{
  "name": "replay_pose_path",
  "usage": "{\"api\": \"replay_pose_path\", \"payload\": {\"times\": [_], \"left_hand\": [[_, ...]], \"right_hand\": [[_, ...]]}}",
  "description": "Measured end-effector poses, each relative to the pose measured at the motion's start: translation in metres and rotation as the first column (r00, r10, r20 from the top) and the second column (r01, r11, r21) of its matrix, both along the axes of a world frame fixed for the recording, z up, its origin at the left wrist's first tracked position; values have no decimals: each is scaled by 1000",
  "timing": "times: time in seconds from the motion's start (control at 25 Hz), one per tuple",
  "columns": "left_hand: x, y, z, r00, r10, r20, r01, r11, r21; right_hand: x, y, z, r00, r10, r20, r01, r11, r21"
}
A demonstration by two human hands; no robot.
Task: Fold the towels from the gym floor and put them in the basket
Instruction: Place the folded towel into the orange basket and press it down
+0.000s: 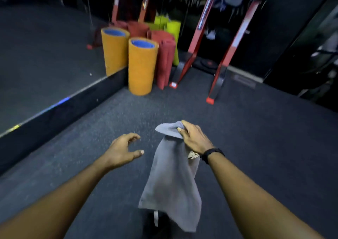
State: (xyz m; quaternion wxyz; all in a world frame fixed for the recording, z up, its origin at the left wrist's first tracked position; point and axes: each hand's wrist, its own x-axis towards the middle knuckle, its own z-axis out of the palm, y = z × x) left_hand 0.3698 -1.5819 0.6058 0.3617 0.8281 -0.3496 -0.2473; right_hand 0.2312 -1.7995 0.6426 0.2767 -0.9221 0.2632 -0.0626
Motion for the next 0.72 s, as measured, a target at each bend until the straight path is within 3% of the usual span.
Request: {"api": "replay_pose_path", "payload": {"times": [0.36, 0.52, 0.72], "left_hand": [[46, 96, 306, 937, 144, 318, -73, 972, -224], [37, 153, 380, 869, 277, 409, -164, 943, -291], [-2, 235, 426, 763, 450, 464, -316, 886, -339]], "right_hand": [[29, 50, 329, 927, 202, 315, -92, 939, -331], [45, 87, 401, 846, 351, 400, -167, 889, -427], [63, 159, 437, 718, 549, 429, -343, 814, -468]]}}
